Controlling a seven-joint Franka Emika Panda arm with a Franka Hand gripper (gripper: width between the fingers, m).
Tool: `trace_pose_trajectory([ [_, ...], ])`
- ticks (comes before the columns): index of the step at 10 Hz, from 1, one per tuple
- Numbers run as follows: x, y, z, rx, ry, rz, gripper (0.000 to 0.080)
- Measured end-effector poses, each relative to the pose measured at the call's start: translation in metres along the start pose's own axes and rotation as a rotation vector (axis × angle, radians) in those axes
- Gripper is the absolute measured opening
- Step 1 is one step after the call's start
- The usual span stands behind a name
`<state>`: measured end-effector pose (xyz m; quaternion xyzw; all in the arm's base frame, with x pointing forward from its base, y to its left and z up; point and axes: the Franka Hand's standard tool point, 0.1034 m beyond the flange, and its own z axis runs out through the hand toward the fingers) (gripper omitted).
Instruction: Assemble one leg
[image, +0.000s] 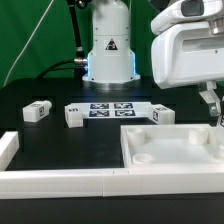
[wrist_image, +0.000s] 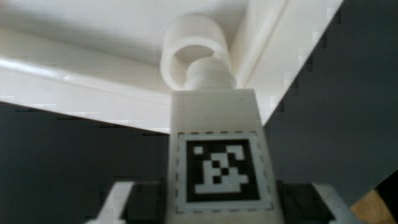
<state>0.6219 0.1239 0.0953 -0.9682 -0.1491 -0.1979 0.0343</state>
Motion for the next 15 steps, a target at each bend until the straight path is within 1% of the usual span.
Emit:
trace_pose_trajectory([
  [3,-0.0004,0.0068,-0.0004,-0.009,0.017,-0.008,0.0292],
  [7,-0.0014,0.0058,-0.0004,-0.010,0.025,-0.009,0.0292],
  [9,-0.0019,0.0018,-0.0006,-0.010,0.039,-0.014,0.0292],
  [15,-0.0031,0.0021,-0.0010,-0.010,0.041,-0.015,0.0292],
])
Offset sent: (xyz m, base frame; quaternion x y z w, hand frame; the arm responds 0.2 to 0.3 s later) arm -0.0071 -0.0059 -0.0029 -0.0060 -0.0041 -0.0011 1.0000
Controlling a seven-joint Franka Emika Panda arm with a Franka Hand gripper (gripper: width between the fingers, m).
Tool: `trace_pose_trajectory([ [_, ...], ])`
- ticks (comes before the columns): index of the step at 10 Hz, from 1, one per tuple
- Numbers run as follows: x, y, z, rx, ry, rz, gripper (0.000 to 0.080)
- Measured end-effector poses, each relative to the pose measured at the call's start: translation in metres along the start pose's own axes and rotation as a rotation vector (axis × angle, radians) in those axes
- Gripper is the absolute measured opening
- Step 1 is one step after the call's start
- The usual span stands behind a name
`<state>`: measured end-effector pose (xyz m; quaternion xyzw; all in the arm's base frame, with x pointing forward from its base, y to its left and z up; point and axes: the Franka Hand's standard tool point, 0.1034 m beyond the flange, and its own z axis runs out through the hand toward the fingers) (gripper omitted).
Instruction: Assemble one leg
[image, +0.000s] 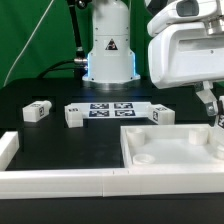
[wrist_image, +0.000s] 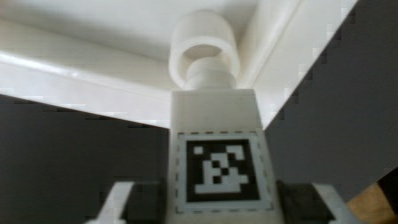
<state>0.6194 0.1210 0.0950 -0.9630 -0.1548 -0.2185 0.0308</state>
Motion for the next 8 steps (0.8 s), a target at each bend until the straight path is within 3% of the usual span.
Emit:
trace_pose_trajectory([
  [8,-0.012,-0.001,0.006,0.003,-0.019,0.002,0.0292],
])
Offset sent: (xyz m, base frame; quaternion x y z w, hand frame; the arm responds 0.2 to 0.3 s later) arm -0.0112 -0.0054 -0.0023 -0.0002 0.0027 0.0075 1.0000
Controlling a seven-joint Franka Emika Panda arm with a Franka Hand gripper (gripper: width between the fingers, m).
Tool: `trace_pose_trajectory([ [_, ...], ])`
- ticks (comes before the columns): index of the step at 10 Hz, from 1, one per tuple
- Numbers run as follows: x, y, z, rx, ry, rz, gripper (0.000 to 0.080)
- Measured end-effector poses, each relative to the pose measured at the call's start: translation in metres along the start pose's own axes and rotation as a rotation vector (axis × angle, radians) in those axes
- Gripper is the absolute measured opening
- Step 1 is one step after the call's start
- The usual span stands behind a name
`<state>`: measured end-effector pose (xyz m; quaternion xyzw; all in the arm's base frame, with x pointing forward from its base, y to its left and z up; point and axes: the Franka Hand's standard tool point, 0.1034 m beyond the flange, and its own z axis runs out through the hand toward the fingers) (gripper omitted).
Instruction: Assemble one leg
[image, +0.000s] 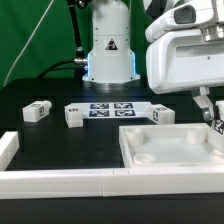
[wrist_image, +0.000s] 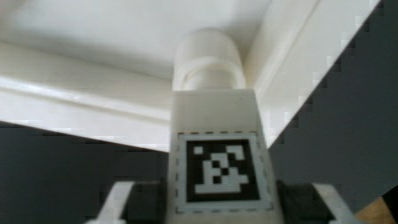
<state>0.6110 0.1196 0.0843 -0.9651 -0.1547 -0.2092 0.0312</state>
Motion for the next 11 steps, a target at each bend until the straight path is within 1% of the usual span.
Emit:
trace_pose_trajectory([
  [2,-0.0049,-0.0013,0.0067,0.002,0.002,0.001,0.0292],
  [4,-0.0012,0.0010,0.0090,-0.005,0.043,0.004,0.0292],
  [6,-0.0004,0.0014,0.0091,-0.007,0.050,0.004,0.0292],
  [7,-0.0004,0.0012,0.0092,-0.007,0.050,0.004,0.0366],
  [8,-0.0004,0.0012,0.0092,-0.006,0.050,0.004,0.0553],
  [9,-0.0004,0.0012,0.0092,-0.006,0.050,0.004,0.0553],
  [10,-0.0004,0.0012,0.0092,-0.006,0.050,0.004,0.0619],
  [11,-0.0004,0.0012,0.0092,-0.006,0.050,0.004,0.0643],
])
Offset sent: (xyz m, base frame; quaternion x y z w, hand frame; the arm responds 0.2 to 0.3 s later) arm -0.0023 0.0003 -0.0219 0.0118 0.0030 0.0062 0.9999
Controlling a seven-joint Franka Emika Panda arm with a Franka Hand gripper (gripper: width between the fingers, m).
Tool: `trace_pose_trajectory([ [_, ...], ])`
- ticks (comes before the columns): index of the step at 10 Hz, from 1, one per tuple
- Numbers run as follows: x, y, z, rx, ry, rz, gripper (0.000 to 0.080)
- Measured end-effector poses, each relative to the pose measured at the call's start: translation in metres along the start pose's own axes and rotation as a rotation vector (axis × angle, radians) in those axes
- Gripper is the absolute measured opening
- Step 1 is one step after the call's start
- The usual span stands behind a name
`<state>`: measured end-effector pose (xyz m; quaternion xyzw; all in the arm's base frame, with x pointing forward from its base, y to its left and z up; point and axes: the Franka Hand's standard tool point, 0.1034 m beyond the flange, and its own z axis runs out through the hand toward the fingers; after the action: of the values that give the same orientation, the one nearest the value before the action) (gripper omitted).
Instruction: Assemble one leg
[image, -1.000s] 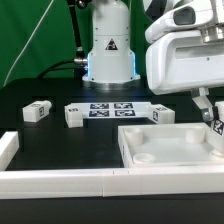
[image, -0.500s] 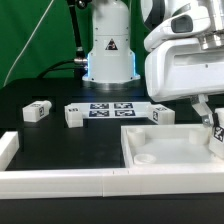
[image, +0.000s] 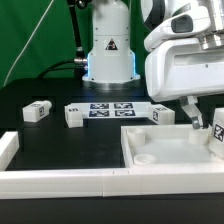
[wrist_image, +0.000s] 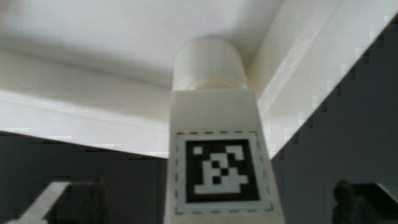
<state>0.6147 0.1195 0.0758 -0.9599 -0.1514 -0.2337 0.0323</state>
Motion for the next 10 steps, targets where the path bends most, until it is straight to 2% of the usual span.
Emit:
trace_pose_trajectory([
  [4,0.001,0.000,-0.001,0.000,0.001,0.000,0.0649],
  [6,0.012,0.002,-0.014,-0.003,0.004,-0.003,0.0649],
  [8,0.009,-0.001,-0.011,0.006,-0.042,-0.005,0.0649],
  [10,0.003,0.004,-0.005,0.008,-0.083,0.001,0.0649],
])
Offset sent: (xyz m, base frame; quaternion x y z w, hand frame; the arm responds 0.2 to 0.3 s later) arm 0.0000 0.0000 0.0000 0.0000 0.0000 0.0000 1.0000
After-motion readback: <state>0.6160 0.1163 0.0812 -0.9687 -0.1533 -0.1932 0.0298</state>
